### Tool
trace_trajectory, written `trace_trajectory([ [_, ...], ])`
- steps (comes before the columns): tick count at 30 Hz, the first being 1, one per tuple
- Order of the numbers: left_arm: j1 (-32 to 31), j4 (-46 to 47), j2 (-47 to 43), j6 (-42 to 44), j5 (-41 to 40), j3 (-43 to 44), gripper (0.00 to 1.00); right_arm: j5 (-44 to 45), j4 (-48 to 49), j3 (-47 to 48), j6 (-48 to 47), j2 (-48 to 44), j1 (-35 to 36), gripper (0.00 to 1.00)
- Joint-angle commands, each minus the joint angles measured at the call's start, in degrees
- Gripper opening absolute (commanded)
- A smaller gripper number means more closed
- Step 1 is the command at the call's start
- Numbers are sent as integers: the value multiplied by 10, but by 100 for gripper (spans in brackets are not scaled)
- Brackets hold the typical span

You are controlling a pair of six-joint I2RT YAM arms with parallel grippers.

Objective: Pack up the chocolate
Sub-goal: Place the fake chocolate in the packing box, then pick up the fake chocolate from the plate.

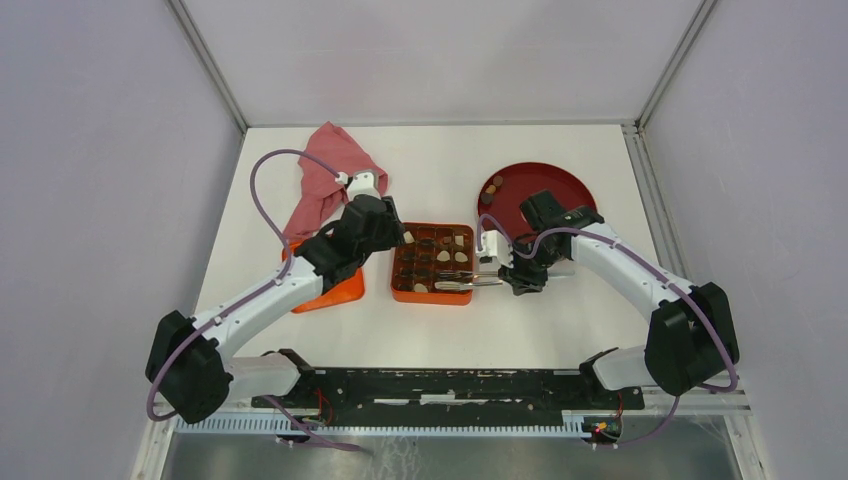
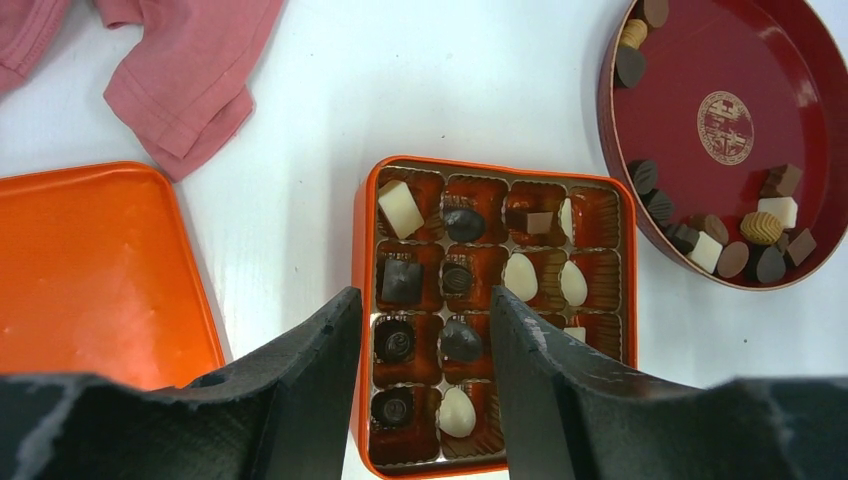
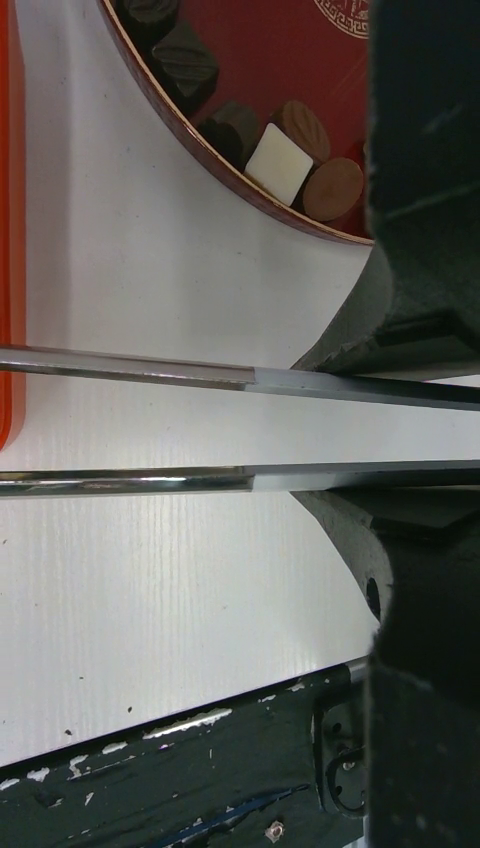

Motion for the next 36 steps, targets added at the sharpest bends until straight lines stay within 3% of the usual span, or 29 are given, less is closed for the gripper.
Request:
trace_trajectory([
  [1,2,1,-23,-22,-11,-1,57,-14,14,6,15,2,2,39],
  [19,2,12,-61,-36,2,7,59,-50,20,45,48,-12,-12,40],
  [25,2,78,-109,-88,27,-31,84,-98,35,97,85,4,-97,40],
  [29,3,117,-133,-124,37,-50,98,-85,63,113,106,13,-164,40],
  [36,2,107,-114,-149,50,-41,100,30,108,121,138,56,-219,40],
])
